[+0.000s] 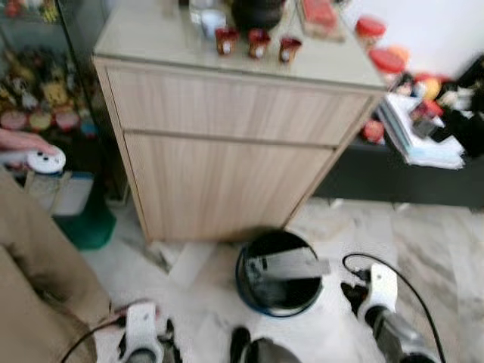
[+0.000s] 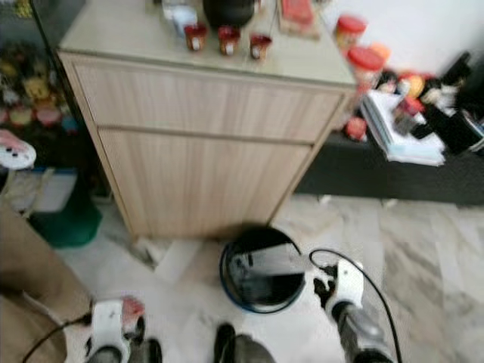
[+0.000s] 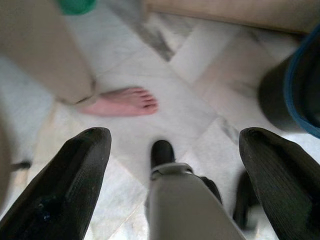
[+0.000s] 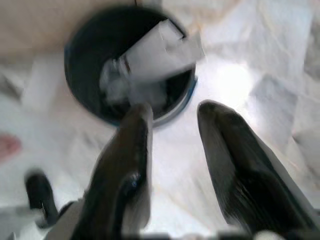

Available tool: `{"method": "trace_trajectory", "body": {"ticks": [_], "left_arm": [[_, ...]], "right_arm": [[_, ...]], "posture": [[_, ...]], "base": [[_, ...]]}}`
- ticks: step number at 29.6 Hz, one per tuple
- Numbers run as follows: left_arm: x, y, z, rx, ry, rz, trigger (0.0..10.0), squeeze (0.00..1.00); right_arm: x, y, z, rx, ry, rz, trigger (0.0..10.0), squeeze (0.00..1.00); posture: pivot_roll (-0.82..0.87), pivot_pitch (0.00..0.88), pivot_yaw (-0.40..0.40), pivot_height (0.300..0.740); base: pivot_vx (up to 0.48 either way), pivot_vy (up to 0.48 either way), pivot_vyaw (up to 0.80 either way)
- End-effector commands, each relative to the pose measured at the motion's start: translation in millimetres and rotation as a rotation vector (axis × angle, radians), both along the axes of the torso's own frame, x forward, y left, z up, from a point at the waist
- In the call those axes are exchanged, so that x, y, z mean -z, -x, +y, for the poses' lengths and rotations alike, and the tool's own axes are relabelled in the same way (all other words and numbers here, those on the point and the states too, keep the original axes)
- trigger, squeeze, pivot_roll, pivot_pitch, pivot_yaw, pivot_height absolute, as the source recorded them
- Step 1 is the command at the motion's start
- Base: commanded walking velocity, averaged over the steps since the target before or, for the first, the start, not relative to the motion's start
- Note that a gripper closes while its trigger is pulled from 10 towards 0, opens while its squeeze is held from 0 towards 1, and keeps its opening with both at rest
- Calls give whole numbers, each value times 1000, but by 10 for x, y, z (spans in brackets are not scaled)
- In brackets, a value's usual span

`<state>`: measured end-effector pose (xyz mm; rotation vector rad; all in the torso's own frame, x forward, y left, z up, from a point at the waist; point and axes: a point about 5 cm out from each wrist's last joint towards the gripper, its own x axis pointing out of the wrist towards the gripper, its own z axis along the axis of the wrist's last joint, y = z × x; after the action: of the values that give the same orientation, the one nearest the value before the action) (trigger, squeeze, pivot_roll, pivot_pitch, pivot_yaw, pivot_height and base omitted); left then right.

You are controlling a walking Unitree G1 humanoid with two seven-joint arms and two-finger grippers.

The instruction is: Picking trash to rubbish bin

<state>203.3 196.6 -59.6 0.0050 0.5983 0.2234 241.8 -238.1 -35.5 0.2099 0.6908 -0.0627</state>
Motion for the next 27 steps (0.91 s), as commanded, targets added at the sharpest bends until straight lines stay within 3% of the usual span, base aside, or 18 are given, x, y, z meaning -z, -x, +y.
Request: {"method": "trace_trajectory", "body": {"ticks": [1,27], "left_arm": [[95,118,-131,19,36,50,10000,0],[95,102,-165,35,33,56,10000,0]], "right_arm": [[-26,-1,-85,28,10,-7,10000,0],[3,55,-128,62,18,6,10000,0]], "posture": [[27,190,-193,740],[13,214,-199,740]], "base": [[-262,0,0],[-261,0,0]]}}
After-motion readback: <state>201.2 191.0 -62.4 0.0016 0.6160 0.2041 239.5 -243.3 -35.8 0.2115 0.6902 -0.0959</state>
